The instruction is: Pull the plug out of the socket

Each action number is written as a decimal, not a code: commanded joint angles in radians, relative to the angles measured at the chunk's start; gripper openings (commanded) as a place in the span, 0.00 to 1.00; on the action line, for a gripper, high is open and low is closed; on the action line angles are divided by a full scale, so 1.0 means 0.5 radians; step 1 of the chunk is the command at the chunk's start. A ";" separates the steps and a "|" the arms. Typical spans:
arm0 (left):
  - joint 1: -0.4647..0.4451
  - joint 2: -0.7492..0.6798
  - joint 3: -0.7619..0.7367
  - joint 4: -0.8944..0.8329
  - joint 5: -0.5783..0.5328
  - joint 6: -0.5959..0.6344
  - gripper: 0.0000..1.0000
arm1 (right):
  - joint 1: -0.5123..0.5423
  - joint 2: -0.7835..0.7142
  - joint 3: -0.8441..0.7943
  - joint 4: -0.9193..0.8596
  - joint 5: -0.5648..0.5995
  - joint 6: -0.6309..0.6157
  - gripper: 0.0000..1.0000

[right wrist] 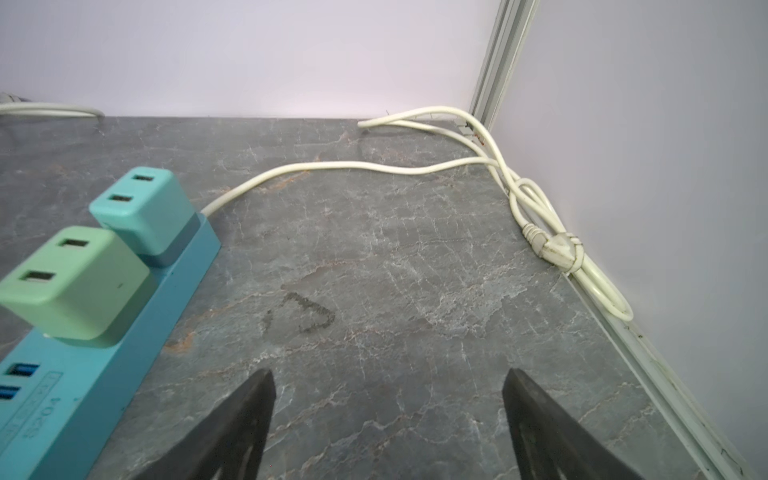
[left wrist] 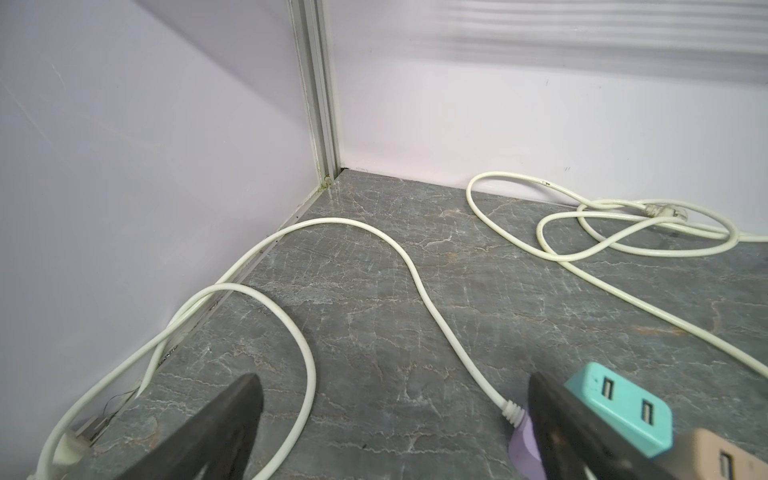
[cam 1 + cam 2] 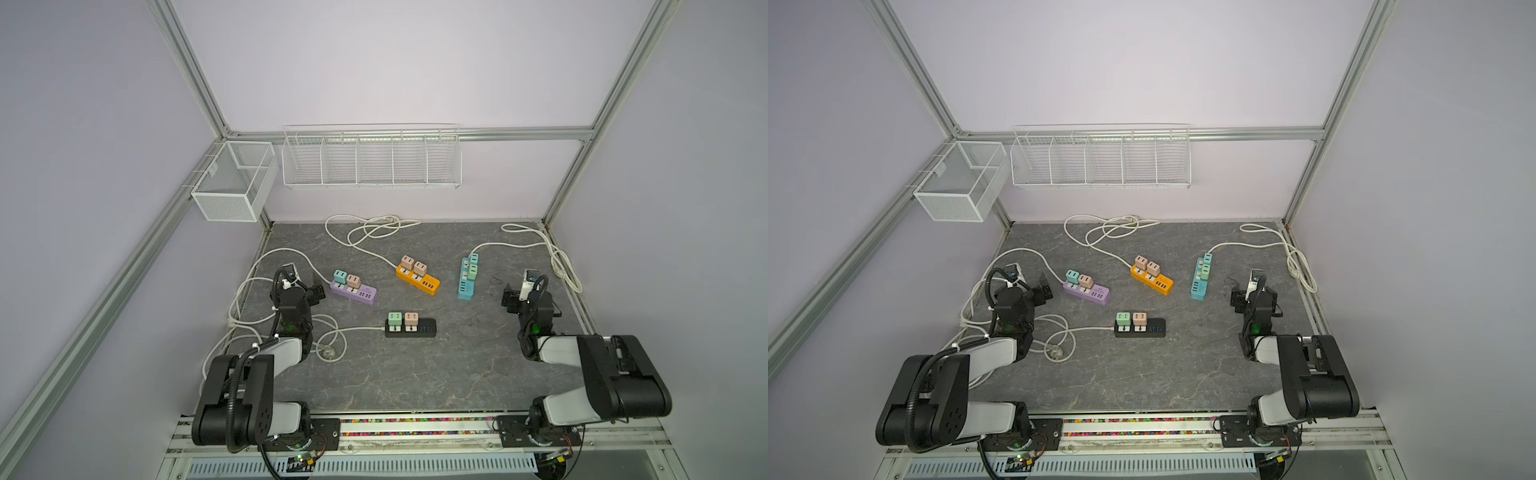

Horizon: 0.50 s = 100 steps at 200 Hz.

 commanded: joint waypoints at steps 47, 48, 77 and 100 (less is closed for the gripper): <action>0.009 -0.346 0.159 -0.568 0.142 -0.351 0.99 | -0.004 -0.529 0.377 -1.051 0.047 0.453 0.89; 0.009 -0.350 0.160 -0.571 0.144 -0.358 0.99 | -0.004 -0.532 0.388 -1.076 0.045 0.470 0.89; 0.012 -0.456 0.239 -0.763 0.199 -0.657 0.99 | -0.010 -0.574 0.592 -1.524 -0.099 0.786 0.89; 0.010 -0.567 0.249 -0.895 0.358 -0.829 0.99 | -0.010 -0.653 0.608 -1.632 -0.280 0.873 0.89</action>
